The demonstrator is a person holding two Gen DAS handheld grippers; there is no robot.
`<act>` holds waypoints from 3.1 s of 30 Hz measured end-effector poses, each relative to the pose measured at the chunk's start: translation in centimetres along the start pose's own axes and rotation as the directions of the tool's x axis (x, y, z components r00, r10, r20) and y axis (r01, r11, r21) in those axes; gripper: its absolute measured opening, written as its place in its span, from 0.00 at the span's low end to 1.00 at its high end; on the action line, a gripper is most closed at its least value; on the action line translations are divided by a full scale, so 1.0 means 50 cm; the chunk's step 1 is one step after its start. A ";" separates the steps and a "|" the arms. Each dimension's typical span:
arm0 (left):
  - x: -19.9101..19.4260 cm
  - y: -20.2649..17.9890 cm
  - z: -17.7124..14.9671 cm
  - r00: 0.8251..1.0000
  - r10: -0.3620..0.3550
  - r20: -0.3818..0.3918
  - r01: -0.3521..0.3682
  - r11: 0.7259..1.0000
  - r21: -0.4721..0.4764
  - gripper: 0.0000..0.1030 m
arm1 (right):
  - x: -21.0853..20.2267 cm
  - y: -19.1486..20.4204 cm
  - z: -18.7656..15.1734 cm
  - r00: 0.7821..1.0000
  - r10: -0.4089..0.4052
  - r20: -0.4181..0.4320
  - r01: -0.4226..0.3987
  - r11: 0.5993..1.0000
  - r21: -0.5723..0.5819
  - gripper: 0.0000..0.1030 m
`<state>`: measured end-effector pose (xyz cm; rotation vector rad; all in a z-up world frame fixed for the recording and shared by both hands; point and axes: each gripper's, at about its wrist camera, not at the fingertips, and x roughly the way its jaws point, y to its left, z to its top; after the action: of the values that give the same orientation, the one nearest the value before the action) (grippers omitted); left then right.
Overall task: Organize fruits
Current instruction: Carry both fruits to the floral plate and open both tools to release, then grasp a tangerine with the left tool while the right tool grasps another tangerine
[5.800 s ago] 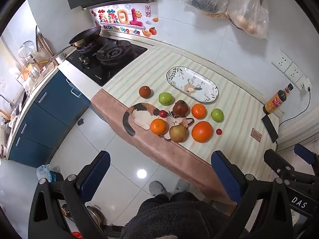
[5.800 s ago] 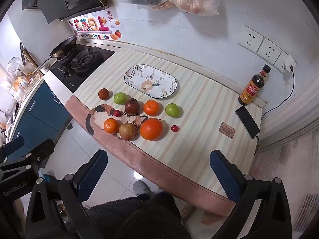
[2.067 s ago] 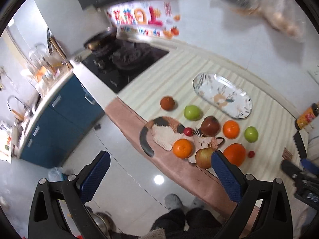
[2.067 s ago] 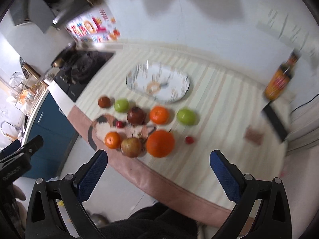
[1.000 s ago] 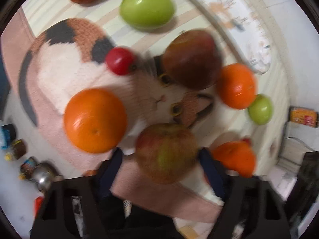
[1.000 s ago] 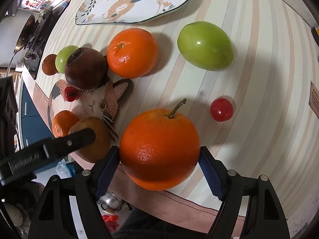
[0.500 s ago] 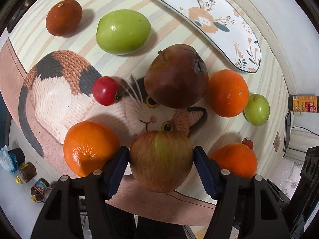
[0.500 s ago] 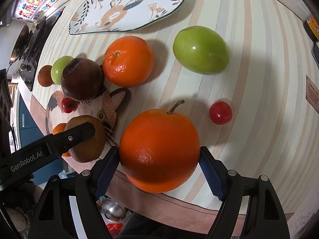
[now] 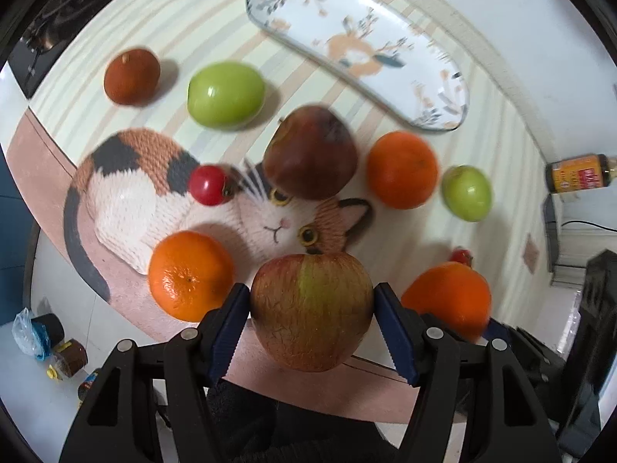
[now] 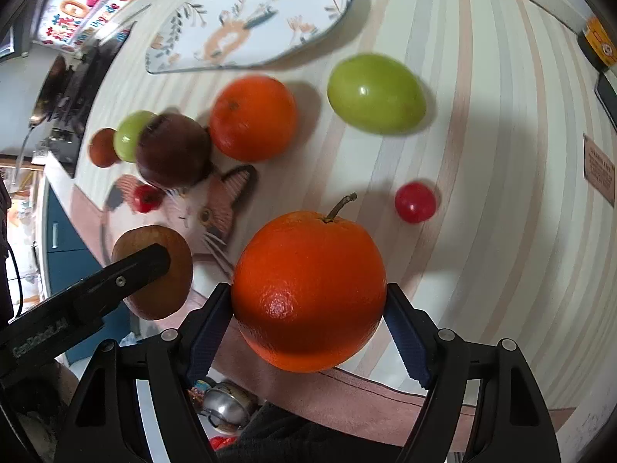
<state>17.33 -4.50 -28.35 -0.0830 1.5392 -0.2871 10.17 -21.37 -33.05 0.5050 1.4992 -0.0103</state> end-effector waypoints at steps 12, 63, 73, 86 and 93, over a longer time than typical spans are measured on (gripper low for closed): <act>-0.158 -0.082 0.235 0.988 -0.056 0.141 0.045 0.996 0.078 0.62 | -0.173 0.041 0.208 0.983 0.083 0.164 -0.075 0.996 -0.055 0.78; -0.155 -0.069 0.287 0.969 0.138 0.203 -0.162 0.981 0.107 0.89 | -0.207 0.105 0.289 0.956 -0.149 0.252 0.192 0.968 -0.158 0.97; -0.257 -0.077 0.174 0.940 0.129 0.316 -0.175 0.977 0.122 0.89 | -0.315 0.138 0.176 0.926 -0.130 0.356 0.208 0.960 -0.191 0.97; -0.320 -0.069 0.098 0.918 0.102 0.383 -0.149 0.984 0.095 0.89 | -0.381 0.131 0.084 0.913 -0.080 0.401 0.161 0.971 -0.174 0.97; -0.300 -0.013 0.092 0.920 0.142 0.365 -0.161 0.987 0.023 0.98 | -0.313 0.112 0.102 0.954 -0.024 0.300 0.079 0.982 -0.172 0.97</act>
<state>21.74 -2.20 -13.46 0.0250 1.1616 -0.1765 15.30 -22.70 -16.51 0.2998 1.2037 0.0098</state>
